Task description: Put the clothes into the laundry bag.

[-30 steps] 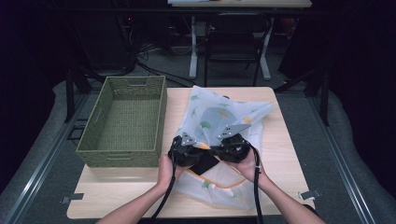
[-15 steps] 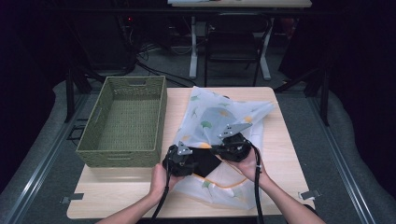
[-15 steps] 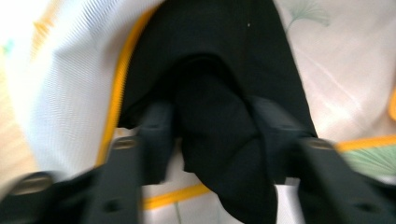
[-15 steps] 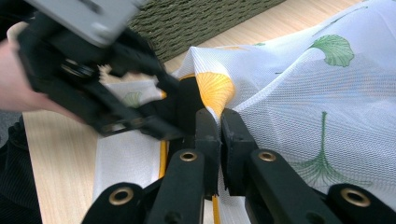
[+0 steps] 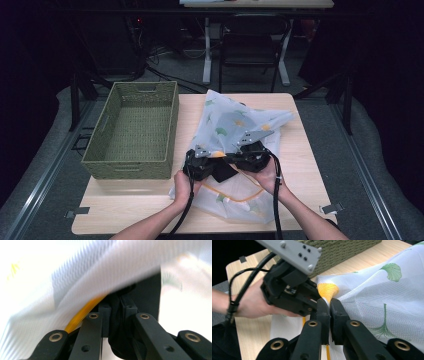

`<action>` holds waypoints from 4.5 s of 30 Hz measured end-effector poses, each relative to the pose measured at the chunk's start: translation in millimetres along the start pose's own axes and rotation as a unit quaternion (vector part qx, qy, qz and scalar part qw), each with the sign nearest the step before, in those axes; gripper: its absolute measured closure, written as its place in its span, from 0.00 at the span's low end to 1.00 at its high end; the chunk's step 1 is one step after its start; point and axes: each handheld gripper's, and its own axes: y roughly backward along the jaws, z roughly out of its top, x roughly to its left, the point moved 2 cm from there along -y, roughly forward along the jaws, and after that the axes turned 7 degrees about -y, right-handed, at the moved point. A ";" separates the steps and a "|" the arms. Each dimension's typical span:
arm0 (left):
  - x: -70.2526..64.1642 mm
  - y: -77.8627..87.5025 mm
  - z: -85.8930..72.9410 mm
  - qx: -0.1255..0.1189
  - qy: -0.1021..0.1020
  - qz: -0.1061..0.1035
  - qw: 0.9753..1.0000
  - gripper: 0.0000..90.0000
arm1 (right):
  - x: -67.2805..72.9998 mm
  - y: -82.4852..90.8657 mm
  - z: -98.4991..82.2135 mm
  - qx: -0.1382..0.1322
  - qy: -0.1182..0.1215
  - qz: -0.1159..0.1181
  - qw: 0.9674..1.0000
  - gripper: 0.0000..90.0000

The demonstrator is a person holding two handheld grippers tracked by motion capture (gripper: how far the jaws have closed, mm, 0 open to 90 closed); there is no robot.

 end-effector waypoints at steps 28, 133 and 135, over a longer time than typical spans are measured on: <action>5.8 47.4 -11.1 0.050 -0.064 -0.058 0.995 0.53 | -10.5 -3.7 -9.9 0.035 -0.009 -0.013 0.999 0.97; -15.9 42.1 -38.6 0.157 -0.179 -0.175 0.956 0.56 | -19.7 -32.6 -70.2 0.250 0.038 0.024 0.967 0.54; -12.1 49.3 -34.4 0.158 -0.169 -0.171 0.958 0.47 | -20.0 -26.2 -65.8 0.237 0.032 0.017 0.971 0.42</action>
